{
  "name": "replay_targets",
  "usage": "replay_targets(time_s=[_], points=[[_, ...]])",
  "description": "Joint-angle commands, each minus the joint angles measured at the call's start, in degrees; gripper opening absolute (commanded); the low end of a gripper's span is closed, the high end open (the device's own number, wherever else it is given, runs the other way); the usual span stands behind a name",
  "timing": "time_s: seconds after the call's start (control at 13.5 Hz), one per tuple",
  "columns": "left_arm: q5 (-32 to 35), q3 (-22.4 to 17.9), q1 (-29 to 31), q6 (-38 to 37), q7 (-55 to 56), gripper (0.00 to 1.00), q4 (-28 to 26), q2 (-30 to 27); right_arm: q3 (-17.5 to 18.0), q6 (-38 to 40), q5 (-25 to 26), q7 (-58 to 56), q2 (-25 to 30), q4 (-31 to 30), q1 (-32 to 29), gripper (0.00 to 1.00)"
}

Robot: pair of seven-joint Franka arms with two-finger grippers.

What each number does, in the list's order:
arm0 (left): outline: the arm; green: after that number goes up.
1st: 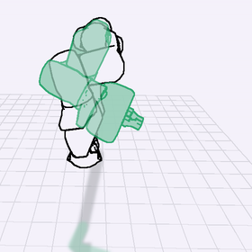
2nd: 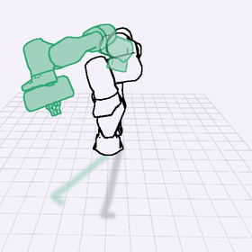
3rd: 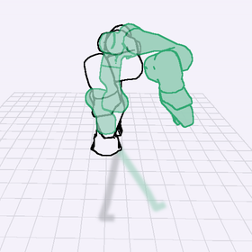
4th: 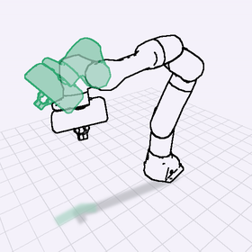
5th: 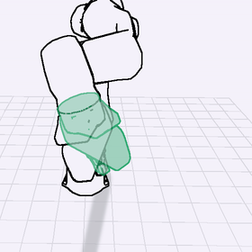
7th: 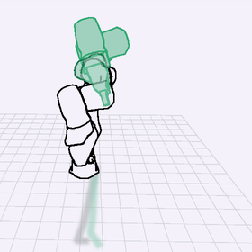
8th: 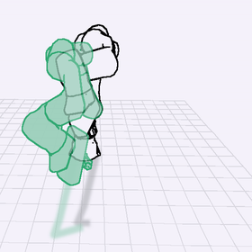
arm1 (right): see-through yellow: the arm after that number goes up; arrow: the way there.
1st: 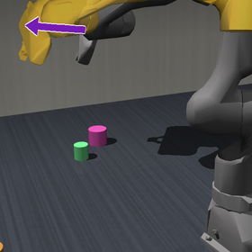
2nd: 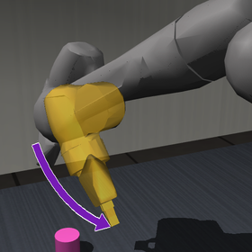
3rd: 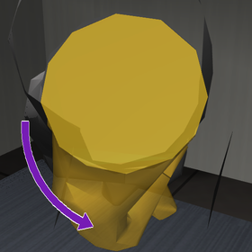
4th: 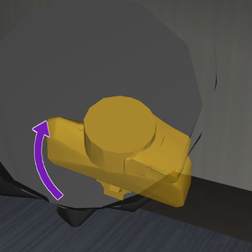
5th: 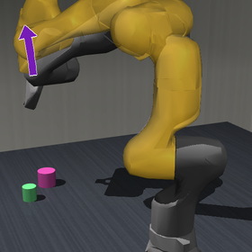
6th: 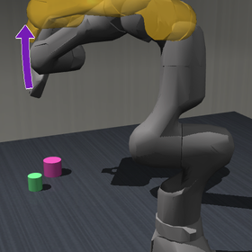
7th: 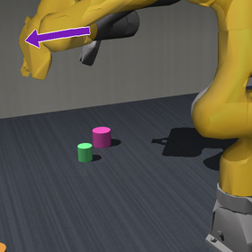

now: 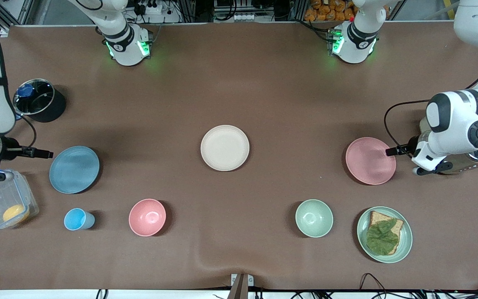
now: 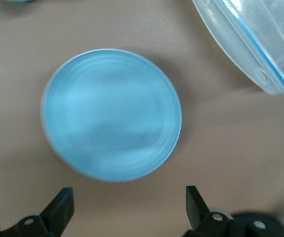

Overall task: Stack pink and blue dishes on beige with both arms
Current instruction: 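Grasp the blue plate with the right gripper while the left gripper grasps pink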

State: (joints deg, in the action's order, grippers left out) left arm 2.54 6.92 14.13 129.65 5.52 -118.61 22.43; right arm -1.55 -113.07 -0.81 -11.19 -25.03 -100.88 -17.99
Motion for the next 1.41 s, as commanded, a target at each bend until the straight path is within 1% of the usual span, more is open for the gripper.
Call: replay_targets(time_s=[0.0, 0.3, 0.52, 0.67, 0.74, 0.81, 0.89, 0.96, 1.04, 1.11, 1.33], points=[[-0.1, 0.2, 0.1, 1.7, 0.0, 0.96, 0.7, 2.0, 0.8, -4.9, 0.4, -4.4, -4.3, 0.4, -3.1, 1.0], [0.0, 0.2, -0.2, 2.8, 0.0, 0.84, 0.8, 3.3, 0.8, -18.0, 0.4, -5.1, -4.5, -8.3, -3.6, 1.0], [0.0, 0.2, -0.2, 3.6, -0.1, 0.74, 0.9, 4.1, 0.8, -19.5, 0.4, -5.1, -5.1, -9.1, -3.8, 1.0], [0.0, 0.2, -0.2, 3.7, -0.2, 0.62, 0.9, 4.5, 0.8, -20.3, 0.4, -5.1, -6.0, -9.1, -3.8, 1.0], [0.0, 0.2, -0.2, 3.7, -0.2, 0.58, 1.0, 4.5, 0.8, -20.9, 0.4, -5.1, -6.6, -9.0, -3.8, 1.0], [0.0, 0.2, -0.2, 3.7, -0.2, 0.5, 1.0, 4.6, 0.8, -21.0, 0.5, -5.4, -6.9, -8.9, -4.0, 1.0], [0.0, 0.2, -0.3, 3.8, -0.2, 0.39, 1.0, 4.6, 0.8, -21.1, 0.5, -6.3, -7.4, -8.7, -4.4, 1.0], [0.0, 0.2, -0.3, 3.7, -0.2, 0.27, 1.0, 4.6, 0.8, -21.5, 0.5, -6.7, -7.7, -8.5, -4.8, 1.0], [0.0, 0.2, -0.3, 3.8, -0.2, 0.11, 1.0, 4.7, 0.8, -22.0, 0.5, -6.7, -7.9, -8.6, -4.8, 1.0], [0.0, 0.2, -0.2, 3.8, -0.2, 0.0, 1.0, 4.9, 0.8, -22.1, 0.5, -6.7, -8.2, -8.6, -4.9, 1.0], [0.1, 0.2, -0.2, 4.0, -0.2, 0.0, 1.0, 5.0, 0.8, -22.8, 0.5, -6.7, -8.5, -8.6, -5.1, 1.0]])
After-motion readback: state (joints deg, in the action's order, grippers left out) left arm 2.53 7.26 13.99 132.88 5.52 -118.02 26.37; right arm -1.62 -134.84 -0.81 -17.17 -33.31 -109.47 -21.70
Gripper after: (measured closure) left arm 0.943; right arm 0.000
